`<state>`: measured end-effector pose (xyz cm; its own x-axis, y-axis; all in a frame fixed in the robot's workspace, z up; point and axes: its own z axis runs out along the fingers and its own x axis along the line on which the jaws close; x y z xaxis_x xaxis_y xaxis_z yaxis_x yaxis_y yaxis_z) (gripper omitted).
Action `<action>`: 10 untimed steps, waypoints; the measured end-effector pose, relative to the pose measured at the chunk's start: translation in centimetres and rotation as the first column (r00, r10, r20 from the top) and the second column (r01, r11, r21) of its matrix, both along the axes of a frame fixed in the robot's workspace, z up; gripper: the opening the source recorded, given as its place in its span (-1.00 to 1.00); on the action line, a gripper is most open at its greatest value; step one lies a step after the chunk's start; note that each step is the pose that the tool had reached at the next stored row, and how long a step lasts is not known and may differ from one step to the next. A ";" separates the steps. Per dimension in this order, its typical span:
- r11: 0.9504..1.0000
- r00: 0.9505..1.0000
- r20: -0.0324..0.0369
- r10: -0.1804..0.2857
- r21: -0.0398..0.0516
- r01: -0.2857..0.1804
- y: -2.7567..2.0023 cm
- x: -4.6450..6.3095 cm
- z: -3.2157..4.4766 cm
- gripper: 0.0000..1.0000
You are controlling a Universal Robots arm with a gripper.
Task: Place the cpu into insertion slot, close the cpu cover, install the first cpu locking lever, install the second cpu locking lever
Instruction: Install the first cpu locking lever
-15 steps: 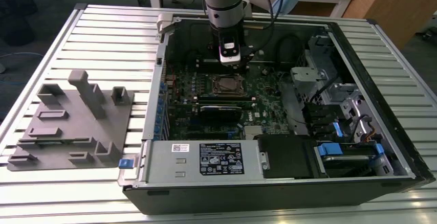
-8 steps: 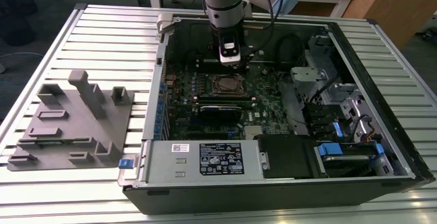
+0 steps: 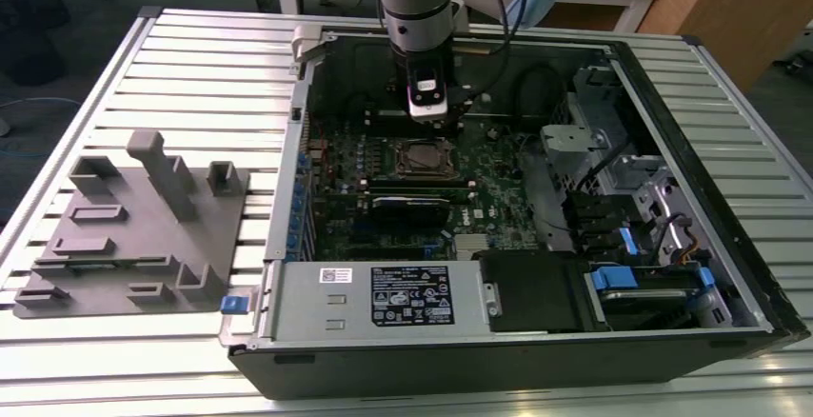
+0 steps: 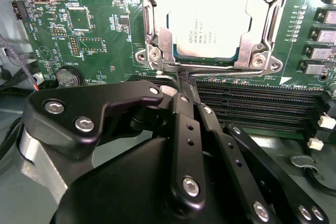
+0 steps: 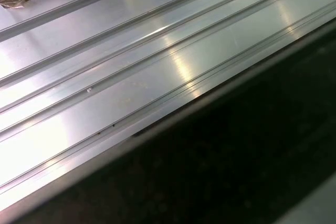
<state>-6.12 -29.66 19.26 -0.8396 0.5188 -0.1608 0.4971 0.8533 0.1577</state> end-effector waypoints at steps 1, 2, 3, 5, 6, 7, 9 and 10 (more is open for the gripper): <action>1.000 1.000 0.000 0.000 0.000 0.000 0.00 0.0 0.00 -0.79; 1.000 1.000 0.000 0.000 0.000 0.000 0.00 0.0 0.00 -0.79; 1.000 1.000 0.000 0.000 0.000 0.000 0.00 0.0 -0.01 -0.79; 1.000 1.000 0.000 0.000 0.000 0.000 0.00 0.0 -0.01 -0.79; 1.000 1.000 0.000 0.000 0.000 0.000 0.00 0.0 -0.02 -0.79; 1.000 1.000 0.000 0.000 0.000 0.000 0.00 0.0 -0.02 -0.79; 1.000 1.000 0.000 0.000 0.000 0.000 0.00 0.0 -0.03 -0.79; 1.000 1.000 0.000 0.000 0.000 0.000 0.00 0.0 -0.03 -0.79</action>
